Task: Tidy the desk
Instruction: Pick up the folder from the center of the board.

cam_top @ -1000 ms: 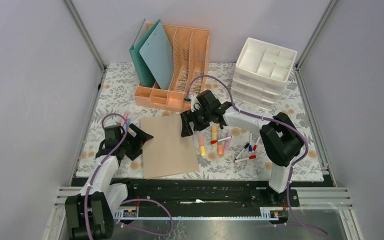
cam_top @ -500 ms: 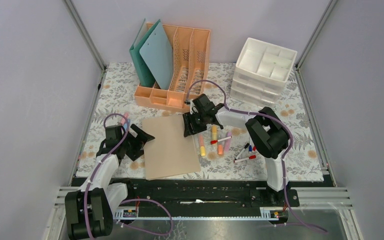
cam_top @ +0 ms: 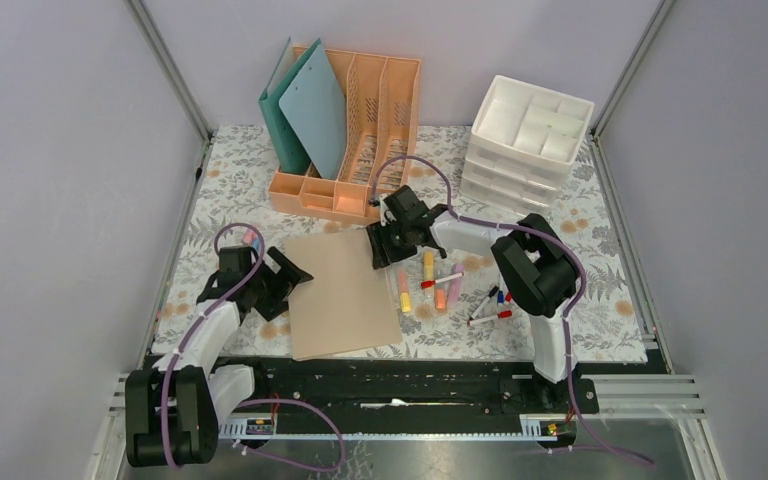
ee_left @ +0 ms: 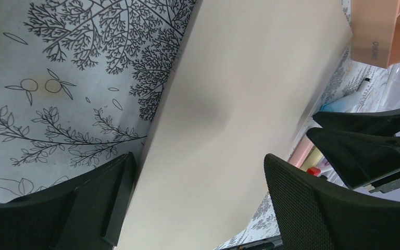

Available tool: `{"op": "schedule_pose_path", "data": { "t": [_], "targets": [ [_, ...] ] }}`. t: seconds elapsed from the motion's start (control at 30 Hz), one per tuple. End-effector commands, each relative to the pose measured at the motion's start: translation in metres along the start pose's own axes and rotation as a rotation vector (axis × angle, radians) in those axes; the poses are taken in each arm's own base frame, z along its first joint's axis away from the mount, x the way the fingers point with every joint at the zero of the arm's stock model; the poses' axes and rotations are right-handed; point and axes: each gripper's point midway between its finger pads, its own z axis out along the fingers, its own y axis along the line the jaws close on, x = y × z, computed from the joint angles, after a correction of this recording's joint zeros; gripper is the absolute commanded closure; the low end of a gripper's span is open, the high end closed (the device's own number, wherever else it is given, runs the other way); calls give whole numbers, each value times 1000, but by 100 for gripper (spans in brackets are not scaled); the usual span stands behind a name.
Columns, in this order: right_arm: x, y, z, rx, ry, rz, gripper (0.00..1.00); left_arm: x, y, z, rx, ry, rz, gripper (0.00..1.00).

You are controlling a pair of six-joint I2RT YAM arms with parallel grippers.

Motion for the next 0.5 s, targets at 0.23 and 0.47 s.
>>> {"op": "schedule_pose_path", "data": {
  "t": [0.23,0.47],
  "targets": [
    [18,16,7,-102,67,-5,41,4,-4,1,11,26,35,1],
    [29,29,15,-182,122,32,42,13,-53,-19,297,48,106,2]
  ]
}}
